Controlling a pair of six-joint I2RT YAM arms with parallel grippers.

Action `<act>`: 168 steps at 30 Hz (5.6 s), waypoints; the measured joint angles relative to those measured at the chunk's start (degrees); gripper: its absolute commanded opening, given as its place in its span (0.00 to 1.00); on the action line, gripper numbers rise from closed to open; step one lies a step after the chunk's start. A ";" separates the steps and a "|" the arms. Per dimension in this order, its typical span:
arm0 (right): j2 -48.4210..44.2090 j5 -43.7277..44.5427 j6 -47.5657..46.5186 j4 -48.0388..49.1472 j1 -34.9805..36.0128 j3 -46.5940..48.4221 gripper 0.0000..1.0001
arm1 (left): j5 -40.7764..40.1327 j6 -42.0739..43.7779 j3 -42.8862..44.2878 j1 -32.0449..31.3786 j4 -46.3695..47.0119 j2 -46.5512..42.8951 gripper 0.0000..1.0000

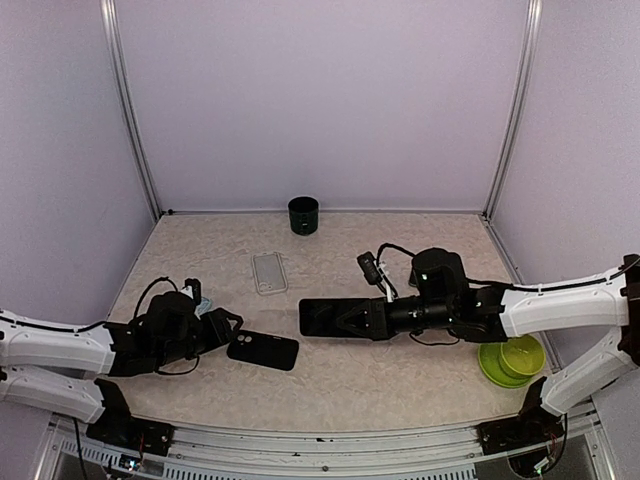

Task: Put the phone into the phone case
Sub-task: Install the phone into the phone case.

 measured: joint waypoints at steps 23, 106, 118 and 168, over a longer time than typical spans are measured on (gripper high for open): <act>0.68 2.82 0.26 -3.06 0.00 0.31 0.00 | 4.52 0.13 -0.83 1.42 6.91 13.42 0.66; 7.69 -10.25 12.74 -13.29 -14.12 2.56 0.00 | 16.15 6.40 17.53 -5.68 27.26 42.16 0.65; 11.72 -14.40 15.65 -7.63 -13.90 2.29 0.00 | 16.02 5.16 14.10 -5.64 27.34 37.46 0.64; 26.95 -21.46 21.22 0.87 -12.02 8.33 0.00 | 20.83 0.04 10.36 -6.36 37.75 40.19 0.89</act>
